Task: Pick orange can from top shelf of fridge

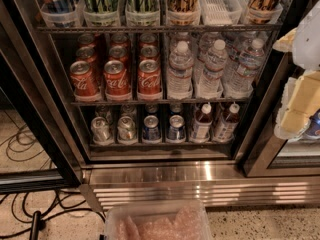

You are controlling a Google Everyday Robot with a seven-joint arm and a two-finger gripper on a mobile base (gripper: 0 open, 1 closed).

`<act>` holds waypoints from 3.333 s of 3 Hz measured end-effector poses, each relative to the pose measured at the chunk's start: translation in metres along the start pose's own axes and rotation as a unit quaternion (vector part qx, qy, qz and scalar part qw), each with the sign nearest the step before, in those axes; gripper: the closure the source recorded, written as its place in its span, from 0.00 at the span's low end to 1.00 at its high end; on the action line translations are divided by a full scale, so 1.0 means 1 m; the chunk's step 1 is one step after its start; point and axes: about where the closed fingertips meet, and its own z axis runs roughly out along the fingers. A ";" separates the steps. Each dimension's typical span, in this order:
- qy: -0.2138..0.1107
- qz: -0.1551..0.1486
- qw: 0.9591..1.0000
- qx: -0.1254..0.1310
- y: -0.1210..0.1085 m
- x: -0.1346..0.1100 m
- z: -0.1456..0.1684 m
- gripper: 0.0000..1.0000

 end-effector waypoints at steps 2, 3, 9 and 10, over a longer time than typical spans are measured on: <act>-0.039 0.036 0.998 0.015 -0.010 0.003 0.004 0.00; -0.106 0.098 0.989 0.028 -0.022 0.005 0.005 0.00; -0.298 0.254 0.907 0.157 -0.048 -0.030 -0.019 0.00; -0.348 0.284 0.873 0.191 -0.062 -0.048 -0.025 0.00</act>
Offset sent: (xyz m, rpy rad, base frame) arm 0.0238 -0.0102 -0.0097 0.2022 -0.0587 -0.1096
